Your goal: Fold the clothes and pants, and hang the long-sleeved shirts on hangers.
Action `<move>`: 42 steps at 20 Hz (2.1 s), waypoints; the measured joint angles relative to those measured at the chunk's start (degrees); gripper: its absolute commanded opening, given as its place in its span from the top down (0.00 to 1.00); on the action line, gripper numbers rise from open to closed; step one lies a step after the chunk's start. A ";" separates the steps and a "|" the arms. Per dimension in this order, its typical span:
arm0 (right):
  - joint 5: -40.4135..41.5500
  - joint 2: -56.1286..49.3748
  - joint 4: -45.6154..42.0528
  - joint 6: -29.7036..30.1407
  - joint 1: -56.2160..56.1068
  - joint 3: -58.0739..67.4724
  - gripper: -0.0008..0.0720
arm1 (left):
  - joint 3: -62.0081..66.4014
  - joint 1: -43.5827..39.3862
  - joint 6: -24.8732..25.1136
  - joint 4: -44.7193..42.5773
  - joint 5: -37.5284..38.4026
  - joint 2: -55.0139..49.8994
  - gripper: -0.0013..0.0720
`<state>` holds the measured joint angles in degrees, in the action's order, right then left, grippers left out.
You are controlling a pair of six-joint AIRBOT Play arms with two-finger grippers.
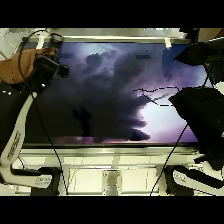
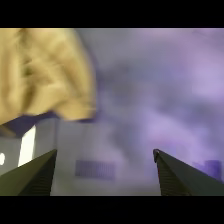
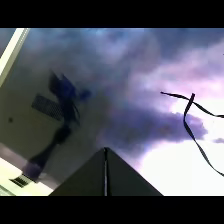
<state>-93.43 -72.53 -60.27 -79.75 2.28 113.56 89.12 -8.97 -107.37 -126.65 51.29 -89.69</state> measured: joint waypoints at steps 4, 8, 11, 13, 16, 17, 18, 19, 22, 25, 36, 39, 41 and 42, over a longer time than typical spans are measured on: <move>0.02 -2.64 0.22 0.00 -0.11 -0.02 0.97 | 12.57 10.67 1.03 7.56 -1.38 -13.57 0.03; 0.04 -4.68 0.33 0.00 -0.11 -0.02 0.97 | 24.48 15.15 2.34 17.64 -1.27 -25.92 0.03; 0.04 -5.27 0.39 -0.02 -0.13 -0.02 0.97 | 27.89 16.87 -0.37 20.98 -2.60 -31.52 0.04; 0.02 -5.42 0.44 -0.04 -0.13 -0.02 0.97 | 28.89 18.03 -4.83 22.08 -4.83 -33.57 0.12; 0.04 -5.57 0.39 -0.04 -0.13 -0.02 0.97 | 29.59 19.56 -9.53 24.87 -9.16 -35.39 0.34; 0.04 -5.57 0.37 -0.04 -0.13 -0.02 0.97 | 29.68 19.93 -10.23 25.51 -10.32 -35.82 0.35; 0.07 -5.57 0.33 -0.07 -0.13 -0.02 0.97 | 29.75 20.28 -10.99 26.36 -11.04 -36.33 0.38; 0.11 -5.57 0.31 -0.07 -0.13 -0.02 0.97 | 29.79 20.52 -11.34 26.71 -11.37 -36.79 0.78; 0.37 -5.60 0.22 -0.07 -0.13 -0.02 0.97 | 29.75 20.92 -12.07 27.58 -11.39 -37.33 0.95; 0.26 -5.60 -0.04 -0.09 -0.13 0.00 0.97 | 29.68 20.96 -11.58 28.02 -10.49 -34.91 0.95; -10.19 -4.42 -17.33 6.69 -0.13 1.73 0.97 | 25.11 6.58 3.98 28.22 13.14 2.32 0.95; -9.22 -4.33 -19.23 7.76 -0.13 1.77 0.97 | 21.33 -4.68 5.33 28.44 21.51 10.38 0.95; -8.85 -4.28 -19.85 8.11 -0.13 1.77 0.97 | 18.43 -12.96 5.64 28.48 25.42 13.03 0.95; -8.63 -4.28 -19.89 8.20 -0.13 1.77 0.97 | 16.59 -17.62 5.81 28.50 26.67 13.66 0.95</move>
<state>-102.06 -76.82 -80.16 -71.55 2.15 115.33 105.71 -26.59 -101.56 -98.15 77.95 -76.03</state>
